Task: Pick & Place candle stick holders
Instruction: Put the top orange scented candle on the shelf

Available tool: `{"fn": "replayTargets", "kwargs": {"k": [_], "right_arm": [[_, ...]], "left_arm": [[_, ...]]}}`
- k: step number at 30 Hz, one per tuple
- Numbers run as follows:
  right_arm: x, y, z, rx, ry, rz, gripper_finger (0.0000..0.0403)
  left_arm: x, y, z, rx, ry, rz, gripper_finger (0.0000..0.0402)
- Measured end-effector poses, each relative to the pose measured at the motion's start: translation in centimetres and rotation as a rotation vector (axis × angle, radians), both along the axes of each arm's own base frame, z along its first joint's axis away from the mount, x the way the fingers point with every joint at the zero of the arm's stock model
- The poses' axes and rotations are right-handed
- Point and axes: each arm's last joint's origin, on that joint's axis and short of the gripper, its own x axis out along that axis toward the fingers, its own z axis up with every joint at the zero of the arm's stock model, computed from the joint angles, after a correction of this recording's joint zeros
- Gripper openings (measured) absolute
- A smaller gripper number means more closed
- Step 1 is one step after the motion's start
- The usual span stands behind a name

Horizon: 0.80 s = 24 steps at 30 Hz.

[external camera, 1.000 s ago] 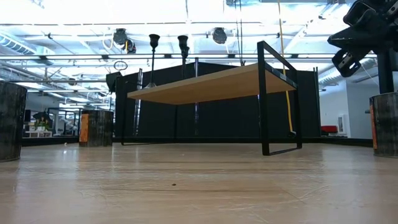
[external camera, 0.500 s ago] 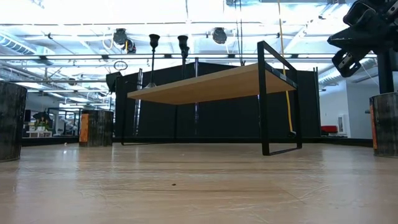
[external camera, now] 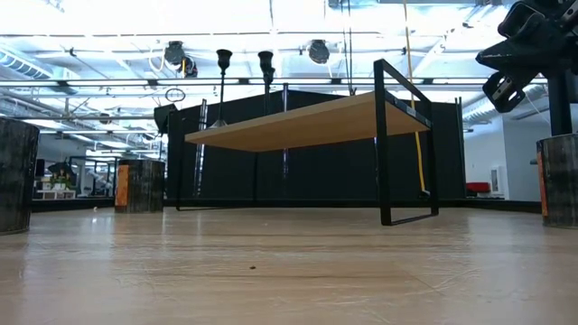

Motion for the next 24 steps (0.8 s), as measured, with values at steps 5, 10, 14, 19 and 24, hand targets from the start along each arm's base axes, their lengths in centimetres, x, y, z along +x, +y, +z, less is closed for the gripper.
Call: {"fn": "replayTargets", "kwargs": {"k": [5, 10, 14, 19, 24], "right_arm": [[0.0, 0.0, 0.0, 0.000, 0.000, 0.000, 0.0000], [0.0, 0.0, 0.0, 0.000, 0.000, 0.000, 0.0000], [0.0, 0.0, 0.0, -0.007, -0.001, 0.001, 0.0000], [0.0, 0.0, 0.0, -0.034, -0.004, 0.005, 0.0000], [0.0, 0.0, 0.0, -0.037, -0.004, 0.005, 0.0000]], "left_arm": [[2.6, 3.8, -3.0, -0.171, 0.095, -0.173, 0.0085], [4.0, 7.9, -5.0, -0.347, 0.260, -0.267, 0.0085], [4.1, 9.9, -5.4, -0.401, 0.338, -0.282, 0.0085], [2.8, 10.9, -5.6, -0.519, 0.453, -0.251, 0.0064], [0.5, 11.4, -4.5, -0.651, 0.603, -0.167, 0.0024]]}}
